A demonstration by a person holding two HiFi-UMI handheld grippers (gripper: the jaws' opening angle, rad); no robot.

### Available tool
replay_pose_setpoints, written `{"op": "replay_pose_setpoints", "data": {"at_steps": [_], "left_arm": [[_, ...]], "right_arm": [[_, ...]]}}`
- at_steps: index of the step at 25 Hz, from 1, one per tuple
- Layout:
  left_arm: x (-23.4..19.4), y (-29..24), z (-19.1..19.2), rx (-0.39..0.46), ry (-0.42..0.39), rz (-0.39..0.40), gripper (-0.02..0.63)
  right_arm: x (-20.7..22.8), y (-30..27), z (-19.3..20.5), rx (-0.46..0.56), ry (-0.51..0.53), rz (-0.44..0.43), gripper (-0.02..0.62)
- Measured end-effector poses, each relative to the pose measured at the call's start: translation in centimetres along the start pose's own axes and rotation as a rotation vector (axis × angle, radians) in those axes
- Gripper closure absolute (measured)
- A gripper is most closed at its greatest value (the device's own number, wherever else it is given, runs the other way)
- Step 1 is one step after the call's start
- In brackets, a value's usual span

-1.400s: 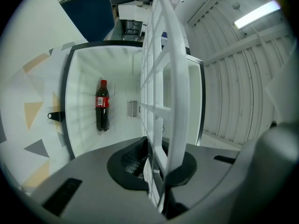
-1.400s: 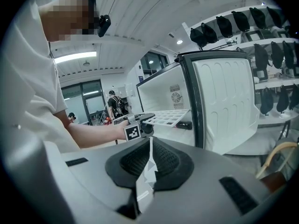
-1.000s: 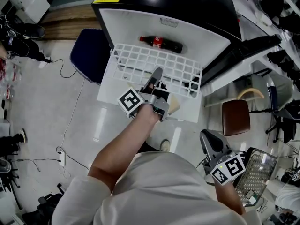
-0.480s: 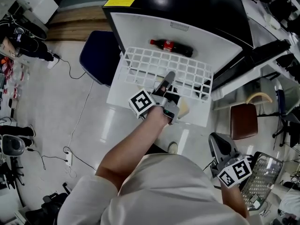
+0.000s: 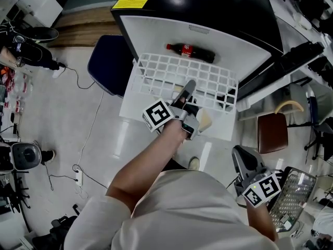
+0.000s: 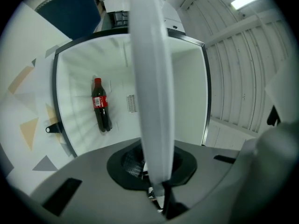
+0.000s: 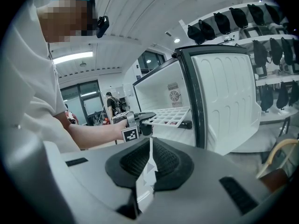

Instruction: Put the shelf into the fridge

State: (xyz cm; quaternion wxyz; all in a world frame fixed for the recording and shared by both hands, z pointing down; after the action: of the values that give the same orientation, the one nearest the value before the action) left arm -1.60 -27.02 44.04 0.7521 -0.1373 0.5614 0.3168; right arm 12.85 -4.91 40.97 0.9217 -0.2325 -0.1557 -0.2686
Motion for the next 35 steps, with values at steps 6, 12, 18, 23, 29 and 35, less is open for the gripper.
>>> {"op": "replay_pose_setpoints", "data": {"at_steps": [6, 12, 18, 23, 29, 35], "left_arm": [[0.6, 0.2, 0.1, 0.022, -0.022, -0.014, 0.565], [0.5, 0.1, 0.1, 0.013, 0.032, -0.001, 0.569], [-0.8, 0.3, 0.6, 0.021, 0.098, -0.012, 0.568], [-0.5, 0.1, 0.6, 0.006, 0.096, -0.004, 0.569], [-0.5, 0.2, 0.3, -0.006, 0.082, -0.017, 0.568], [-0.3, -0.2, 0.3, -0.016, 0.067, -0.012, 0.568]], "right_arm": [[0.3, -0.1, 0.0, 0.001, -0.007, 0.003, 0.568], [0.7, 0.1, 0.1, 0.004, -0.011, 0.002, 0.568], [0.8, 0.2, 0.1, -0.007, -0.013, -0.005, 0.568], [1.2, 0.3, 0.4, -0.015, -0.022, 0.000, 0.567], [1.1, -0.4, 0.1, -0.018, -0.018, -0.011, 0.566], [1.2, -0.8, 0.1, -0.026, -0.019, -0.019, 0.566]]}}
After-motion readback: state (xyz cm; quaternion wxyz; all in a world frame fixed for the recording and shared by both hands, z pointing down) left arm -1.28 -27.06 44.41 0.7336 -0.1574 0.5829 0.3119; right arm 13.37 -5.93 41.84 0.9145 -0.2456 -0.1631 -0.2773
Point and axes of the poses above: the fingertips, and each gripper's own axes: y backward along the fingers, x to its right, z out of its underside, the point moved 1 cm from there along y, backward along the fingers, and after that the axes turned 10 degrees about -y, right-handed, at the moved point
